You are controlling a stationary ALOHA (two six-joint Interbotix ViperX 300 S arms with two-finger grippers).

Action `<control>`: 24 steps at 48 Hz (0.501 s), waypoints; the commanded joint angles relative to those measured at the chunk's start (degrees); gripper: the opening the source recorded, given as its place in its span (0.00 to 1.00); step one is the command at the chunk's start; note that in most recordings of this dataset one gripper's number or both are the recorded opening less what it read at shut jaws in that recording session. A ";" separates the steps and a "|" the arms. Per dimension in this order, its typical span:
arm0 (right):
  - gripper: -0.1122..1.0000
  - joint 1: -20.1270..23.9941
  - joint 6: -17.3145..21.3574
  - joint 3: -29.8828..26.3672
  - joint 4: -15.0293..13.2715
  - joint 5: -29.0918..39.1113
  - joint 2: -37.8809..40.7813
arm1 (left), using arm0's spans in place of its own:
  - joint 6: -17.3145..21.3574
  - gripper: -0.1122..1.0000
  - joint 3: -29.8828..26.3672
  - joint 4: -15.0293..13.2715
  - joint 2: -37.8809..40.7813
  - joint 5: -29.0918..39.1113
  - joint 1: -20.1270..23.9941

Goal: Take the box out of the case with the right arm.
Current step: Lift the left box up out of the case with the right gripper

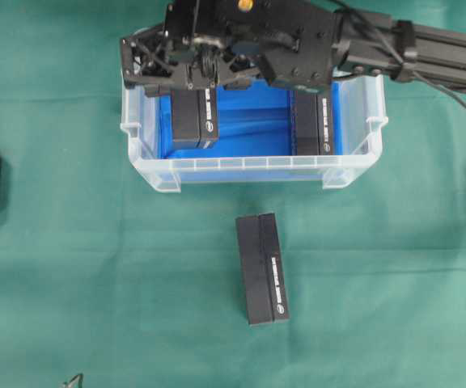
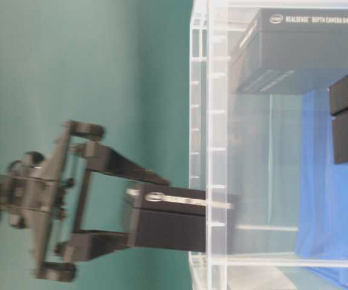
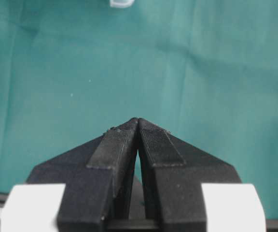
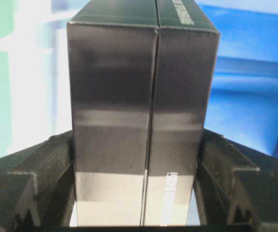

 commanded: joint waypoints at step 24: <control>0.69 1.93 -0.09 -14.06 -3.69 8.88 -3.69 | -0.18 0.10 -0.88 0.18 0.53 -0.18 -0.18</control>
